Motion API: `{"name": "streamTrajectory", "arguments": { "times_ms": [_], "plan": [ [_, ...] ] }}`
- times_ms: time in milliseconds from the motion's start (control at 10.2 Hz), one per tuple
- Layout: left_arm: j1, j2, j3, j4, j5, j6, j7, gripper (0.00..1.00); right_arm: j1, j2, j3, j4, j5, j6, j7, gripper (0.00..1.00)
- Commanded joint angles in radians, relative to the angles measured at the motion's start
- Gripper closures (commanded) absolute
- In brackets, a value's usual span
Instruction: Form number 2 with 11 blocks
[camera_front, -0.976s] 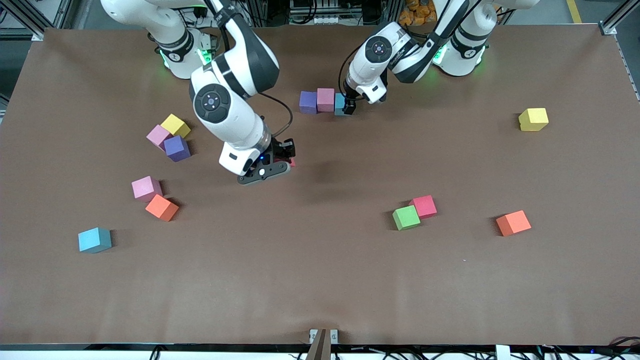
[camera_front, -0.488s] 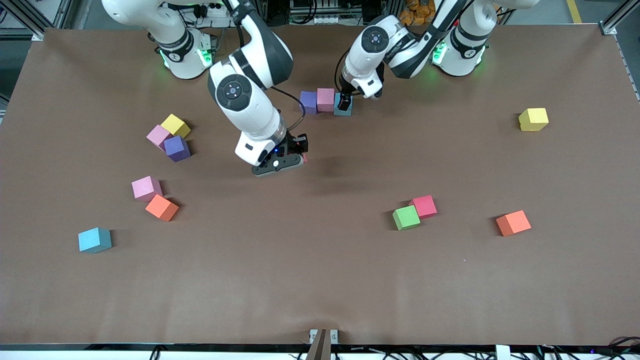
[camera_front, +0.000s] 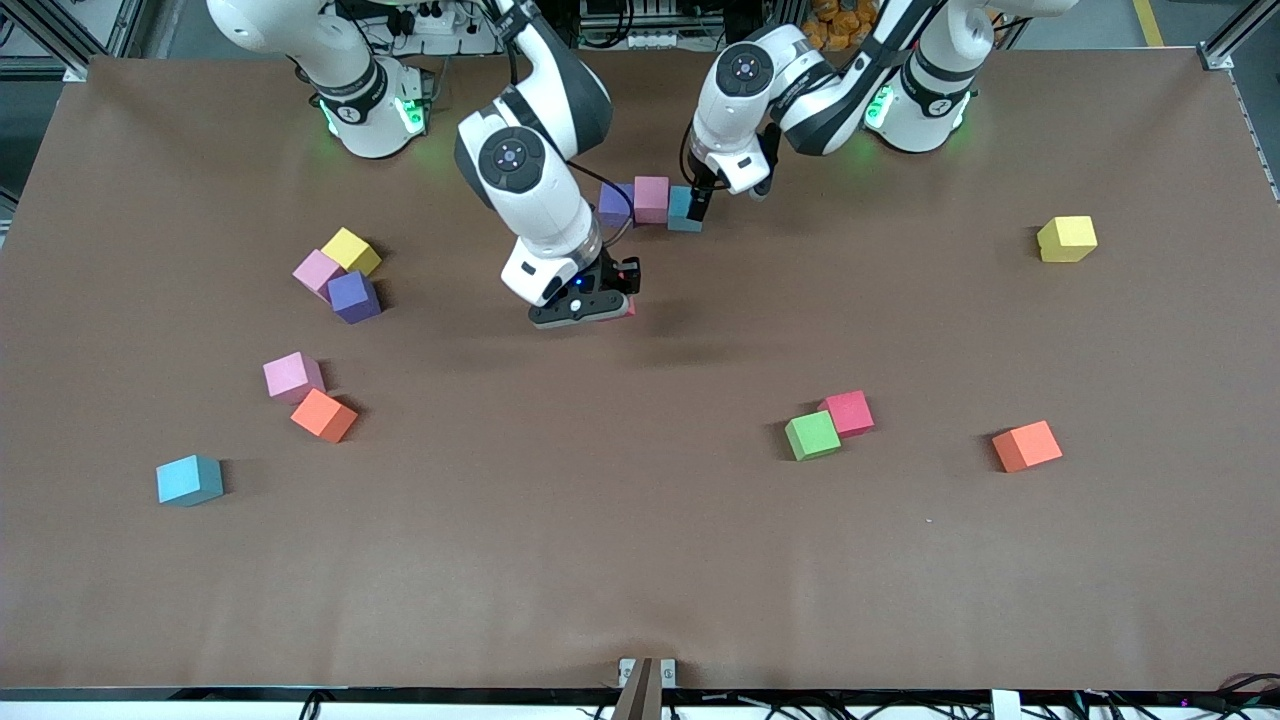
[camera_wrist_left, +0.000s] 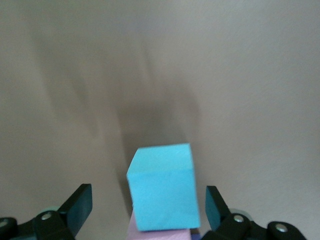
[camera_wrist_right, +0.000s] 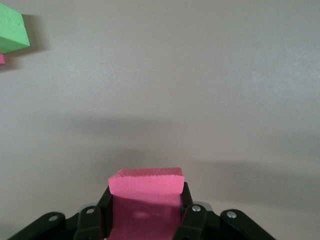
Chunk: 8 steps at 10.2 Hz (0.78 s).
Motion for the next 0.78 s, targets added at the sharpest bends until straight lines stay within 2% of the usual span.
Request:
{"name": "streamTrajectory", "arguments": {
  "times_ms": [0, 293, 488, 586, 683],
  "plan": [
    [0.092, -0.091, -0.014, 0.028, 0.02, -0.13, 0.143, 0.0, 0.048, -0.006, -0.013, -0.035, -0.024, 0.038, 0.109, 0.82],
    [0.261, -0.125, -0.002, 0.043, 0.03, -0.136, 0.486, 0.0, 0.154, 0.042, -0.033, -0.035, -0.049, 0.084, 0.238, 0.82],
    [0.294, -0.131, 0.057, 0.066, 0.053, -0.136, 0.654, 0.0, 0.245, 0.072, -0.082, -0.034, -0.131, 0.099, 0.344, 0.83],
    [0.294, -0.127, 0.087, 0.081, 0.082, -0.136, 0.719, 0.0, 0.272, 0.083, -0.084, -0.032, -0.151, 0.102, 0.395, 0.83],
    [0.294, -0.122, 0.12, 0.092, 0.124, -0.136, 0.782, 0.0, 0.323, 0.104, -0.111, -0.028, -0.171, 0.104, 0.45, 0.84]
  ]
}}
